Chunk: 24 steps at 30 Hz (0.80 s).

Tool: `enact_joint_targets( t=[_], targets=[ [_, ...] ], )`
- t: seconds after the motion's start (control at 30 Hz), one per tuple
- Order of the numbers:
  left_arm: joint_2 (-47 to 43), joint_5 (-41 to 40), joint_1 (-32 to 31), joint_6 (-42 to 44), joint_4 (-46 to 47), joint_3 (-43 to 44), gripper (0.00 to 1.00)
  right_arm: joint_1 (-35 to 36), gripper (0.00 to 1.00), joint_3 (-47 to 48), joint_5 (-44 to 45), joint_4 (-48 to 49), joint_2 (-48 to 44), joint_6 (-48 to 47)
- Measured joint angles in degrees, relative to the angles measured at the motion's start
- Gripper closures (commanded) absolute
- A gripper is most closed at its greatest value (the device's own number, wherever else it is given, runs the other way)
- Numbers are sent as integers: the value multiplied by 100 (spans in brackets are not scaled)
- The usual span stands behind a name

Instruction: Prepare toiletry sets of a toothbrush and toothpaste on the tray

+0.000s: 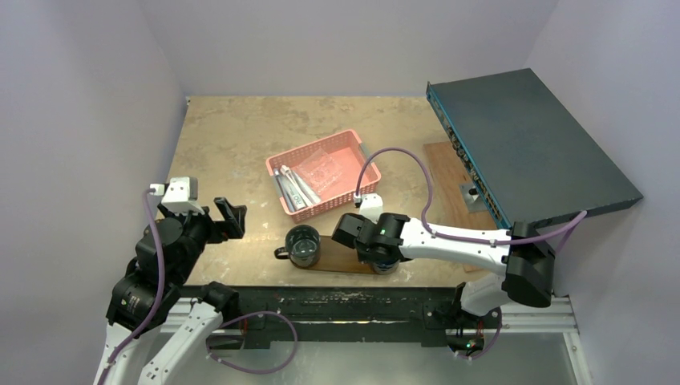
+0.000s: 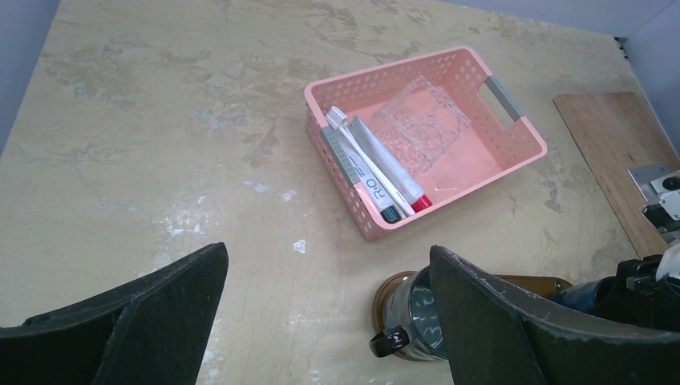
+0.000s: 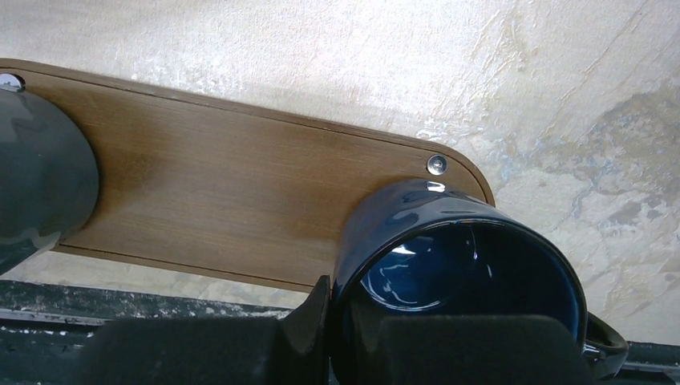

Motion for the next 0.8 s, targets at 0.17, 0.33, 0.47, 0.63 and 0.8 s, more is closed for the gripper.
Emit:
enact_joint_targets(
  t=[0.17, 0.33, 0.47, 0.63, 0.8],
  targets=[
    [0, 0, 0, 2, 0, 0, 4, 0, 67, 0, 105, -33, -17, 39],
    [0, 0, 0, 2, 0, 0, 4, 0, 59, 103, 304, -219, -50, 39],
    [0, -2, 0, 2, 0, 0, 4, 0, 58, 472, 529, -411, -50, -7],
    [0, 0, 0, 2, 0, 0, 4, 0, 54, 1058, 866, -533, -50, -247],
    [2, -2, 0, 2, 0, 0, 4, -17, 54, 1784, 1134, -566, 63, -793]
  ],
)
